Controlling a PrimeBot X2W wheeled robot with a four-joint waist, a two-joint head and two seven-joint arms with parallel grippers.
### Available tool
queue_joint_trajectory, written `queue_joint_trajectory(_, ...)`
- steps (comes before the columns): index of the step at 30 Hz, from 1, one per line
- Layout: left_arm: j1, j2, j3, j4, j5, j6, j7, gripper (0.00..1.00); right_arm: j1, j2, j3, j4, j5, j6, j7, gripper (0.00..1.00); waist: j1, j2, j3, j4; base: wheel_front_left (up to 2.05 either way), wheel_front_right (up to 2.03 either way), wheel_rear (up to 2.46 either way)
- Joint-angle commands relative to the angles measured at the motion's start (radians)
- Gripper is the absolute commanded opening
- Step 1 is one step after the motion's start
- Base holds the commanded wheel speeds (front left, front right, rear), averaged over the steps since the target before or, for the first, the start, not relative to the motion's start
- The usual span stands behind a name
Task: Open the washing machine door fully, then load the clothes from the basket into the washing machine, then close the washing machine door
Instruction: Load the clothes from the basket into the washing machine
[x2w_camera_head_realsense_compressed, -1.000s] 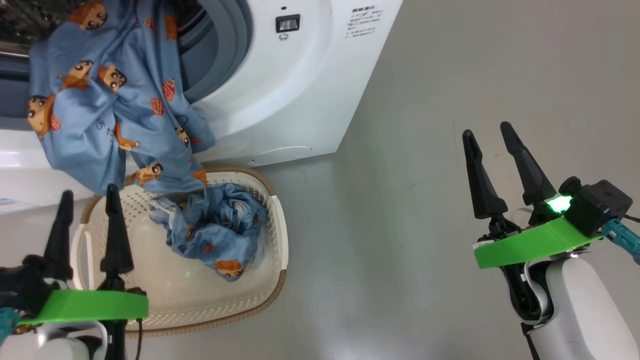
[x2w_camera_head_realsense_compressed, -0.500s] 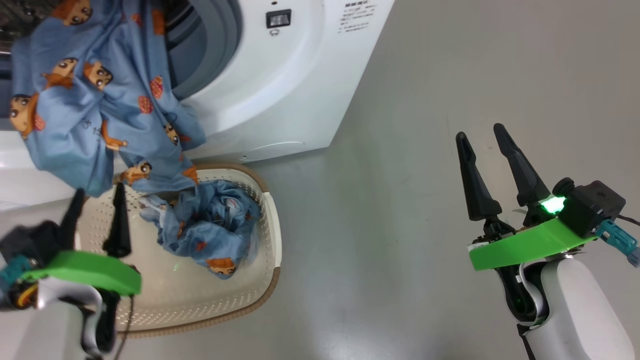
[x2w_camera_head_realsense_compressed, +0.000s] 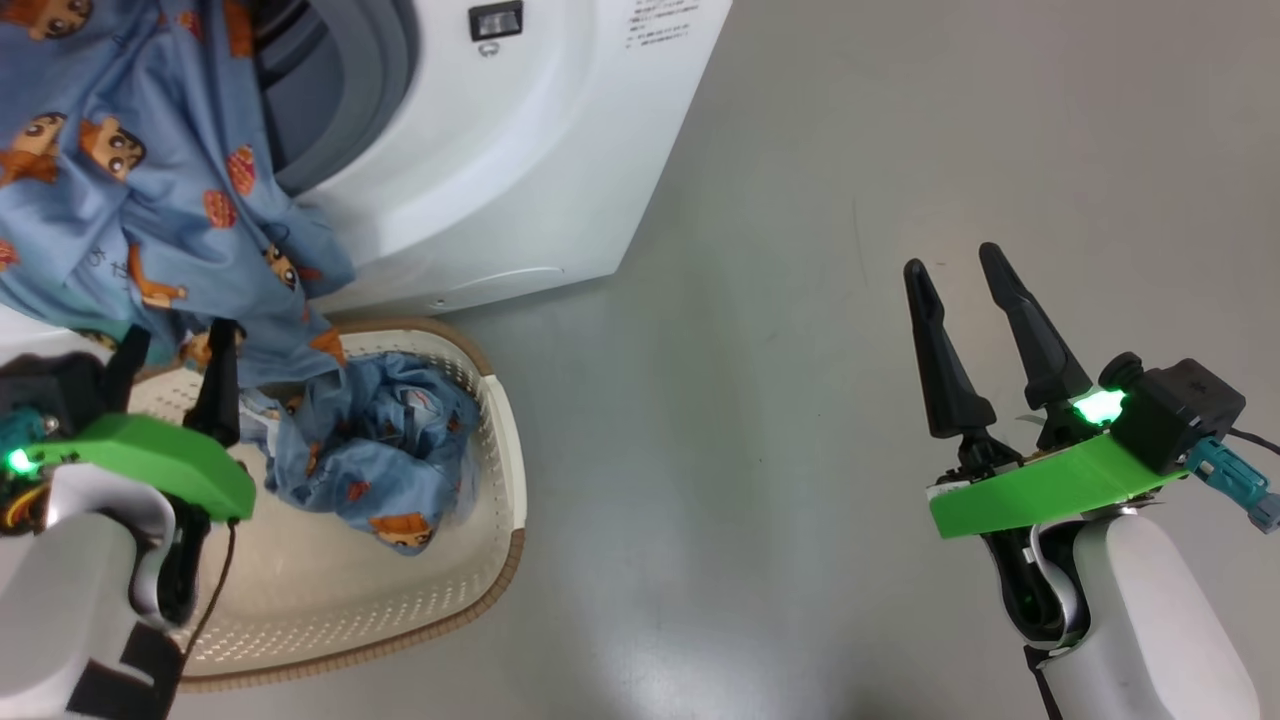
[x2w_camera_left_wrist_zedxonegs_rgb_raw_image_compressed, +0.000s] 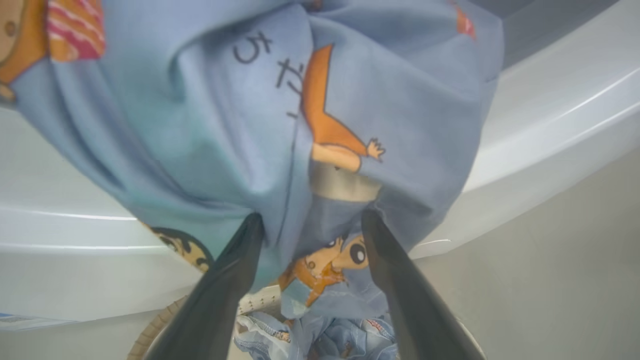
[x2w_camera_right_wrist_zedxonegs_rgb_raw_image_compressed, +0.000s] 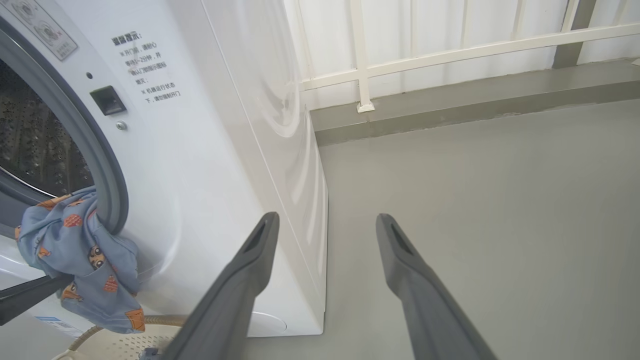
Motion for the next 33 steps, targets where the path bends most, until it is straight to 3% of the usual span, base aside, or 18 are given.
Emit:
queue_joint_trajectory(1, -0.033, 0.049, 0.011, -0.002, -0.019, -0.001, -0.010, 1.00, 0.007, 0.003, 0.014, -0.028, -0.002, 0.002, -0.005, 1.00, 0.0000, -0.0001, 0.008, -0.005, 0.00, 0.00, 0.00)
queue_joint_trajectory(14, -0.207, 0.031, -0.088, 0.178, -0.134, -0.001, -0.015, 1.00, -0.011, 0.009, 0.017, -0.030, -0.007, 0.002, -0.005, 1.00, 0.0000, -0.0001, 0.043, -0.008, 0.00, 0.00, 0.00)
queue_joint_trajectory(18, -0.251, 0.027, -0.061, 0.207, -0.149, -0.001, -0.015, 1.00, -0.015, 0.012, 0.021, -0.030, -0.007, 0.002, -0.005, 1.00, 0.0000, -0.0001, 0.045, -0.012, 0.00, 0.00, 0.00)
queue_joint_trajectory(19, -0.255, 0.026, -0.052, 0.206, -0.147, -0.001, -0.015, 0.82, -0.015, 0.012, 0.021, -0.031, -0.007, 0.002, -0.005, 1.00, 0.0000, -0.0001, 0.045, -0.013, 0.00, 0.00, 0.00)
queue_joint_trajectory(21, -0.254, 0.025, -0.036, 0.197, -0.137, -0.001, -0.015, 0.05, -0.014, 0.014, 0.019, -0.031, -0.007, 0.002, -0.005, 1.00, 0.0000, -0.0001, 0.045, -0.014, 0.00, 0.00, 0.00)
queue_joint_trajectory(22, -0.250, 0.025, -0.031, 0.190, -0.130, -0.001, -0.015, 0.00, -0.013, 0.014, 0.018, -0.031, -0.007, 0.002, -0.005, 1.00, 0.0000, -0.0001, 0.046, -0.014, 0.00, 0.00, 0.00)
queue_joint_trajectory(33, -0.164, 0.018, 0.001, 0.117, -0.097, -0.001, -0.015, 0.00, -0.010, 0.022, 0.014, -0.029, -0.010, 0.002, -0.005, 1.00, 0.0000, -0.0001, 0.038, 0.000, 0.00, 0.00, 0.00)
